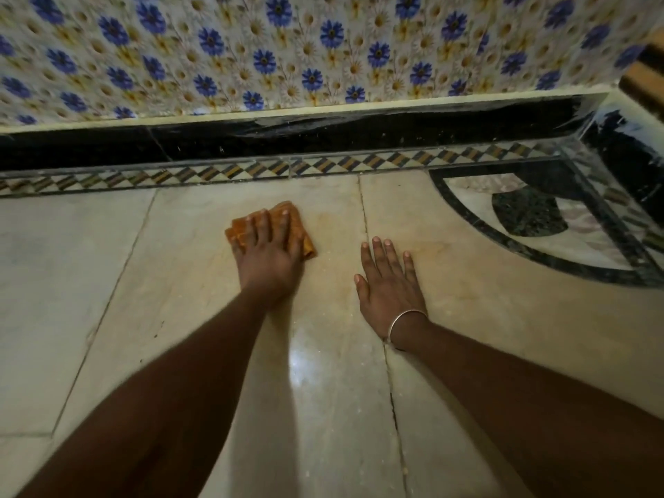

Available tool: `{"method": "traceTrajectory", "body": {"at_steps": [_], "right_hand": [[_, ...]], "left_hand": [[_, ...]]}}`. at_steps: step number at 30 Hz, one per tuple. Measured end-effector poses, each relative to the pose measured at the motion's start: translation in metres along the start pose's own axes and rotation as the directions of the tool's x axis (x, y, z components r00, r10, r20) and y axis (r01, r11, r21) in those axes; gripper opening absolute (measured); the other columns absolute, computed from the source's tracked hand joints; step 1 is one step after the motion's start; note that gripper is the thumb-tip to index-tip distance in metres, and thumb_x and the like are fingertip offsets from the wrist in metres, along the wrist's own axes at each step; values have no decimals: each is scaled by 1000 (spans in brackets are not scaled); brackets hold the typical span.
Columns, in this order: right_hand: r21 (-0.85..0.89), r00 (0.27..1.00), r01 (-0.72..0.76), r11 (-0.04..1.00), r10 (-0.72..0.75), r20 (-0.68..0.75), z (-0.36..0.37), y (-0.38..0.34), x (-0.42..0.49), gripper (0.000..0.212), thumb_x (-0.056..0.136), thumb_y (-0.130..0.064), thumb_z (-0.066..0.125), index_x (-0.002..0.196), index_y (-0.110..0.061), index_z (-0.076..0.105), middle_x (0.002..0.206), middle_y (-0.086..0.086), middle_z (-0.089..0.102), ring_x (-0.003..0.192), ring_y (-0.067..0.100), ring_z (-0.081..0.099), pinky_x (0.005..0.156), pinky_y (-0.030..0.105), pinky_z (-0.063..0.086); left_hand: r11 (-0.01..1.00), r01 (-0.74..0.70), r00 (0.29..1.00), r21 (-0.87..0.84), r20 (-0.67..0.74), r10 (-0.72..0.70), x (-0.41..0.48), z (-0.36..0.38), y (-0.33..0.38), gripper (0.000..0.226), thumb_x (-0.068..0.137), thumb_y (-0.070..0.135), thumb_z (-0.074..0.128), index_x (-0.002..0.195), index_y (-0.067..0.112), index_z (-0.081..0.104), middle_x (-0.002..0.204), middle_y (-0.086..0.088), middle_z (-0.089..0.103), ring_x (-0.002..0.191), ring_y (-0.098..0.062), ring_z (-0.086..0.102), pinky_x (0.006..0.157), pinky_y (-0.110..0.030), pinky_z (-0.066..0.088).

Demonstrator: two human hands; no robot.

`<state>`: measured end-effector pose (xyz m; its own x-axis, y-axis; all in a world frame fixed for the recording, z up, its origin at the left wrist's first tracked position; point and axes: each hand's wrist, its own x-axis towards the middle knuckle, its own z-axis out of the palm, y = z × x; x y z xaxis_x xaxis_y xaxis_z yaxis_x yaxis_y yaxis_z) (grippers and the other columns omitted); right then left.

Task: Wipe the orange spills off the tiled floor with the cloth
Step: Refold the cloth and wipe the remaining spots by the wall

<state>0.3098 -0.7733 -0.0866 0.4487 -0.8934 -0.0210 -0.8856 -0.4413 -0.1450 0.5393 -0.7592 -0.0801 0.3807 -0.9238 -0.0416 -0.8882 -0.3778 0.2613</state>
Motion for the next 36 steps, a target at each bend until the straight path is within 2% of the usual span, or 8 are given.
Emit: {"method": "traceTrajectory", "body": {"at_steps": [5, 9, 13, 23, 28, 30, 33, 36], "right_hand": [[13, 999, -33, 999, 33, 18, -3, -6, -8, 69, 97, -43, 3, 159, -14, -2, 167, 7, -5, 154, 22, -10, 124, 47, -3], [19, 996, 85, 996, -86, 22, 0, -28, -4, 73, 93, -42, -3, 159, -13, 0, 168, 5, -4, 154, 20, -10, 124, 45, -4], [26, 998, 66, 997, -66, 0, 8, -41, -1, 69, 97, -43, 8, 159, -13, 3, 168, 5, -1, 154, 20, -6, 124, 46, -3], [82, 959, 51, 995, -72, 273, -23, -34, -9, 66, 105, -41, 26, 159, -18, -5, 167, 2, -13, 153, 19, -12, 123, 41, -6], [87, 911, 132, 988, -155, 383, -43, -51, -26, 70, 103, -35, 33, 159, -17, -6, 167, 3, -12, 154, 20, -8, 123, 39, 5], [78, 890, 177, 981, -193, 412, -52, -61, -31, 70, 102, -32, 35, 159, -16, -3, 167, 4, -10, 154, 20, -6, 124, 39, 10], [100, 867, 205, 974, -228, 444, -64, -69, -36, 72, 101, -28, 40, 159, -16, -1, 167, 5, -8, 154, 22, -4, 124, 40, 14], [87, 862, 226, 970, -241, 446, -70, -67, -38, 76, 99, -28, 43, 159, -16, -2, 167, 5, -8, 154, 22, -4, 124, 40, 15]], "left_hand": [[982, 187, 982, -9, -27, -187, -78, 9, 38, 66, 106, 57, 10, 165, 33, -4, 174, -7, -10, 159, -32, -16, 124, -65, -4], [999, 27, 999, 47, -27, -25, -64, 10, 55, 66, 106, 59, 14, 165, 34, -4, 174, -8, -9, 159, -34, -15, 124, -65, -6], [995, -90, 996, 48, 27, 89, -24, -1, 12, 67, 106, 64, 17, 163, 39, -8, 174, -3, -13, 159, -28, -16, 126, -59, -8], [982, 177, 983, 61, 45, -180, -79, -27, -48, 67, 107, 58, 15, 165, 31, -6, 174, -12, -8, 159, -40, -10, 126, -63, 2], [972, 232, 951, 37, 203, -235, -137, -38, -11, 109, 86, 90, 25, 163, 27, -18, 168, -14, -25, 155, -46, -20, 122, -66, -5], [974, 206, 933, 97, 281, -226, -149, -42, 0, 120, 82, 91, 39, 162, 25, -22, 167, -18, -27, 154, -49, -21, 121, -68, -5], [971, 147, 959, 189, 215, -187, -158, -53, 5, 107, 93, 69, 51, 165, 19, -10, 172, -17, -12, 157, -46, -10, 121, -69, -3], [954, 74, 987, 289, 119, -112, -161, -53, 11, 60, 105, 35, 46, 158, 12, 29, 159, -17, 33, 146, -41, 30, 115, -58, 31]]}}
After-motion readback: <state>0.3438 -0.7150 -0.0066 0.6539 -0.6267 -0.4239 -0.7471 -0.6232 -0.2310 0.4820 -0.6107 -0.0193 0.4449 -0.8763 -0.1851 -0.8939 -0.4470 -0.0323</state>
